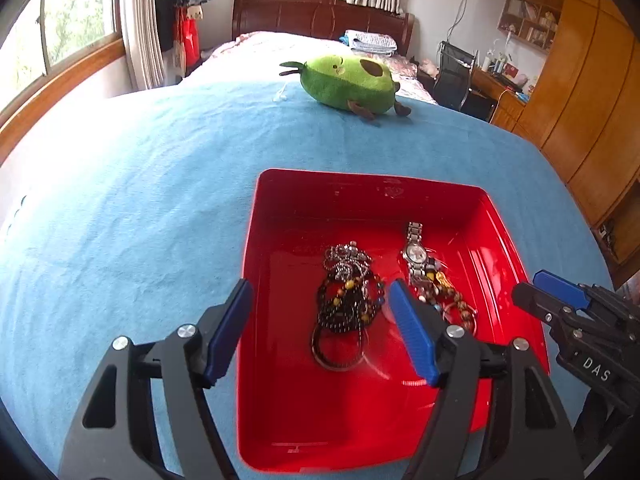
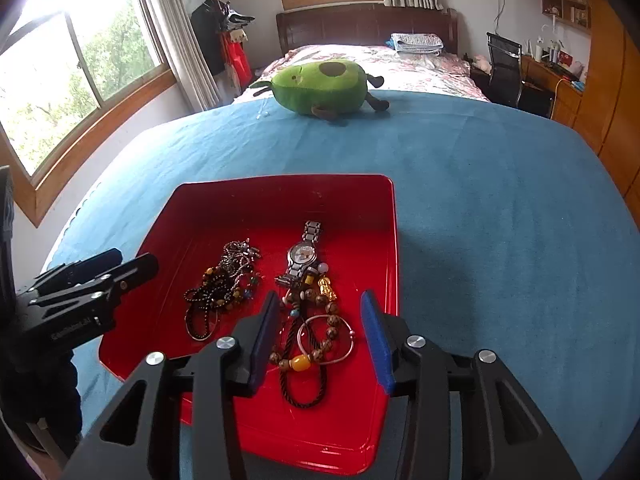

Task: Organize jewelry
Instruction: 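Move both tools back toward the gold pendant and red ring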

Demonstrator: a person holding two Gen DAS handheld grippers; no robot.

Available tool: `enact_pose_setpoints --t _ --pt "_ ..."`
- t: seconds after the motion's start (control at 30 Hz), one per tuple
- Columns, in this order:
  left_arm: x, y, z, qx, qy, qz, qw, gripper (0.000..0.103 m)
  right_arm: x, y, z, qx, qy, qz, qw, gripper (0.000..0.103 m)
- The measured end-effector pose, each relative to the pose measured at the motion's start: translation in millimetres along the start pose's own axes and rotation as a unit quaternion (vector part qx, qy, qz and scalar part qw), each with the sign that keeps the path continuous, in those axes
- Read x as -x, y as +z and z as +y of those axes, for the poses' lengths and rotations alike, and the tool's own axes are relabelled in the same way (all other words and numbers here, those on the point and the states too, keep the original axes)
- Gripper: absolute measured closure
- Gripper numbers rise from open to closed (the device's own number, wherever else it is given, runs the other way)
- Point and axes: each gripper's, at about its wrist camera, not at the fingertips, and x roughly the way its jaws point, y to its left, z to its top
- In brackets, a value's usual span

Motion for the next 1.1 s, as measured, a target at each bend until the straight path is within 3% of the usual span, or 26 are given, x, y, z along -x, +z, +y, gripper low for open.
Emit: enact_pose_setpoints --t 0.13,0.23,0.47,0.73,0.87,1.1 --pt "28 -17 -2 -0.01 0.005 -0.024 0.9996 0.021 20 -12 5 0.008 -0.008 -0.015 1.0 0.039" --pt "45 -29 -3 -0.015 0.003 -0.035 0.9993 0.017 35 -22 10 0.016 -0.011 -0.026 0.999 0.02" --pt "80 -60 0 -0.017 0.012 -0.057 0.9982 0.013 64 -45 23 0.032 -0.01 -0.042 0.999 0.007" --pt "116 -101 14 -0.003 0.002 -0.076 0.9971 0.007 81 -85 34 0.033 0.014 -0.036 0.999 0.004" --pt "126 -122 18 -0.001 -0.003 -0.073 0.9973 0.007 84 -110 43 0.039 0.046 -0.027 0.998 0.004" --pt "128 -160 28 0.004 -0.003 -0.034 0.9994 0.007 84 -157 65 0.06 0.091 0.0 0.994 0.006"
